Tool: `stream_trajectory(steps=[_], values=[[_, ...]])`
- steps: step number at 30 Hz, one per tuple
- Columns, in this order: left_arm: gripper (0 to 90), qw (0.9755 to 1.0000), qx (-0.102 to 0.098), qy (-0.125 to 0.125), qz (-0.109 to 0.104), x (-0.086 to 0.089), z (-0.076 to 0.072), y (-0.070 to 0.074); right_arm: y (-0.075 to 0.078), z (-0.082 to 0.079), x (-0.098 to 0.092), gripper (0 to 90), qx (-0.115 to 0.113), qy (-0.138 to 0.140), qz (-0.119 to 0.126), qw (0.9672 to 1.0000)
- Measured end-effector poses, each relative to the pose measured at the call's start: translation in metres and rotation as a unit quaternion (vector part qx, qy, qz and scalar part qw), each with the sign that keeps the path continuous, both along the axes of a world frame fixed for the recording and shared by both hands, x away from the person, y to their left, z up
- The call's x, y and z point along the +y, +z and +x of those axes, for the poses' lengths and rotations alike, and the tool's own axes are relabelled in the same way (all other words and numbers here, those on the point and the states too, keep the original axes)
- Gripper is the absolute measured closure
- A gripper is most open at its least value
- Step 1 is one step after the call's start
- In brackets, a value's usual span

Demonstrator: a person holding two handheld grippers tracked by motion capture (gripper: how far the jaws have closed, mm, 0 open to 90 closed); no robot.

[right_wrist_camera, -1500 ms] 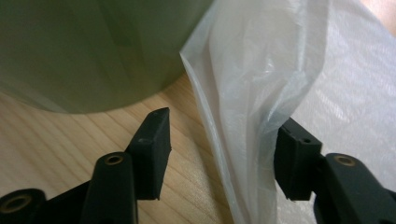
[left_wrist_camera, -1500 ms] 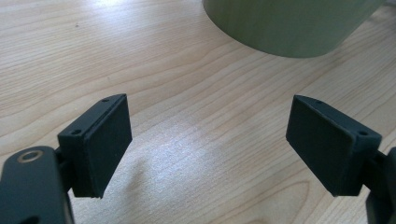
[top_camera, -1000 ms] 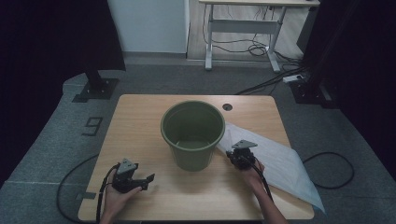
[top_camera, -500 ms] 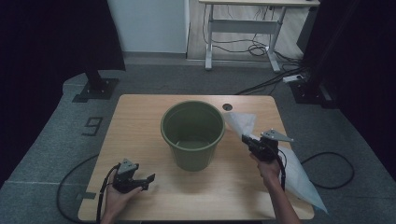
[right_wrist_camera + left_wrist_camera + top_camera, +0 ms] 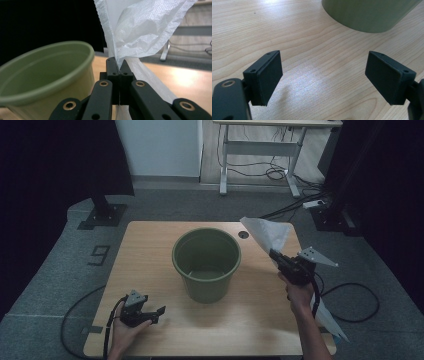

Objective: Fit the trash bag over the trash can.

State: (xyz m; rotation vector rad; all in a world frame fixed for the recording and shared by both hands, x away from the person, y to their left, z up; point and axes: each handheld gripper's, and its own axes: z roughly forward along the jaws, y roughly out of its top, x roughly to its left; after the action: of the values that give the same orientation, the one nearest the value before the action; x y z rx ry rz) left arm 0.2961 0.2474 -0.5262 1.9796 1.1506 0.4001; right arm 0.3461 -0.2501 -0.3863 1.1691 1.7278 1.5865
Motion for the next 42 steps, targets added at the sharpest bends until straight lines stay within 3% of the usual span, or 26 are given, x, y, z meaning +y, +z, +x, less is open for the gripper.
stream_trajectory(steps=[6, 11, 19, 30, 39, 42], values=[[14.2, 1.0000, 0.001, 0.000, 0.000, -0.001, 0.000, -0.001, 0.032, -0.004, 0.010, 88.7, -0.032, 0.009, -0.009, 0.9994], [14.2, 1.0000, 0.001, 0.001, -0.001, -0.001, 0.000, -0.001, 0.054, -0.006, 0.018, 88.7, -0.051, 0.021, 0.001, 0.9985], [14.2, 1.0000, 0.000, 0.002, -0.003, 0.001, 0.000, 0.000, 0.072, -0.012, 0.043, 88.7, -0.067, 0.054, -0.005, 0.9963], [14.2, 1.0000, -0.001, 0.004, -0.005, 0.003, 0.000, 0.000, 0.054, 0.001, 0.092, 88.6, -0.040, 0.107, -0.016, 0.9933], [14.2, 1.0000, -0.001, 0.002, -0.005, 0.003, 0.000, 0.000, 0.030, 0.002, 0.130, 88.5, -0.011, 0.155, -0.054, 0.9864], [14.2, 1.0000, 0.000, 0.002, -0.004, 0.002, 0.000, 0.000, 0.019, 0.005, 0.135, 88.4, 0.004, 0.155, -0.059, 0.9861]])
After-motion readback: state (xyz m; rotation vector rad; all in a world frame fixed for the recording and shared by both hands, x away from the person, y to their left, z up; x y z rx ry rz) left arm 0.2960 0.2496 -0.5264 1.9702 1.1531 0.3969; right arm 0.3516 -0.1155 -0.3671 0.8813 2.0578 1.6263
